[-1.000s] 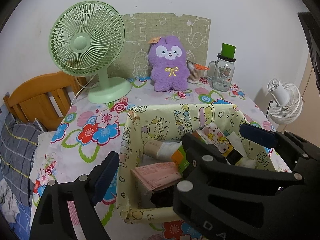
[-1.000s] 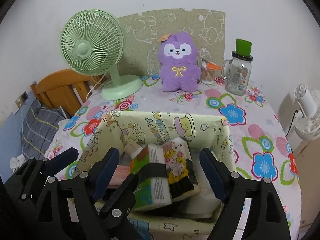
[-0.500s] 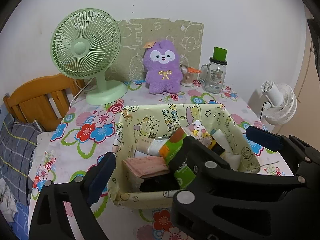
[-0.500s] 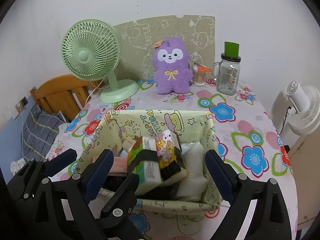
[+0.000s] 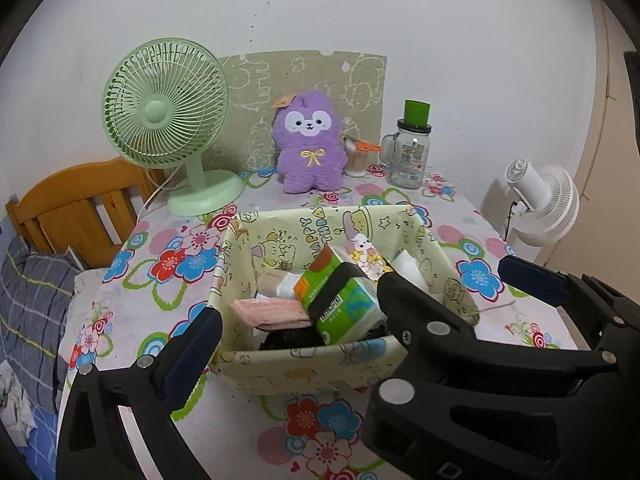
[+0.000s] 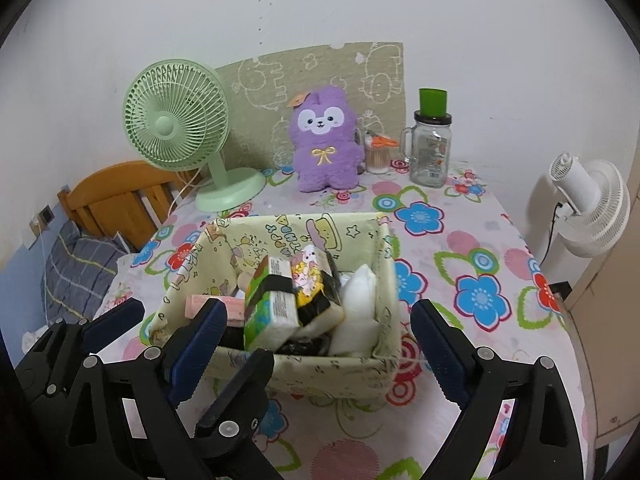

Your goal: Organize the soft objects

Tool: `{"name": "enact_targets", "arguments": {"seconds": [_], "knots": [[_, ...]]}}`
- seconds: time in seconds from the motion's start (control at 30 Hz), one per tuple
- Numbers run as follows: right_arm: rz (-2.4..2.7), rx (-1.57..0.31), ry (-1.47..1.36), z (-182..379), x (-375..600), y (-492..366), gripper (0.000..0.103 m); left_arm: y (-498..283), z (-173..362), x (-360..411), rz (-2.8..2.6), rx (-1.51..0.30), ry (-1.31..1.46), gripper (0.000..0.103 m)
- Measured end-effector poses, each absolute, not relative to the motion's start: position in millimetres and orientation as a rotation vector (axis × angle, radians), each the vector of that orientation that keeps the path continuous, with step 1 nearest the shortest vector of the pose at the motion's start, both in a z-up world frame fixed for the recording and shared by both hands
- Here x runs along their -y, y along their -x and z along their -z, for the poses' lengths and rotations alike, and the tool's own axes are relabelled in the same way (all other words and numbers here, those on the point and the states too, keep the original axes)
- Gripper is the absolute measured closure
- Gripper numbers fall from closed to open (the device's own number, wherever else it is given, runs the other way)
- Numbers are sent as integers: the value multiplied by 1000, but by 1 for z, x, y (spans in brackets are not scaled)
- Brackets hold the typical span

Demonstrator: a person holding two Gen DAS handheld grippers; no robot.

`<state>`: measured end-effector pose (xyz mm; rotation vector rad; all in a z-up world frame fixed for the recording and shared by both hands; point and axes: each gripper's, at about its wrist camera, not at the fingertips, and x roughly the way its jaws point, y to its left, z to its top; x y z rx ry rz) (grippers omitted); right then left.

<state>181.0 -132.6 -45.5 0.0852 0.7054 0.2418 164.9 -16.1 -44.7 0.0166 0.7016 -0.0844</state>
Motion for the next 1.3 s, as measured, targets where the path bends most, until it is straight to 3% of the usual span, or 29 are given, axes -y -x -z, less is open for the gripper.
{"name": "enact_targets", "arguments": {"seconds": [1.3], "knots": [[-200,-592,-87,18,180,-85,8,-79,19,14,35,-604,-10,0]]}}
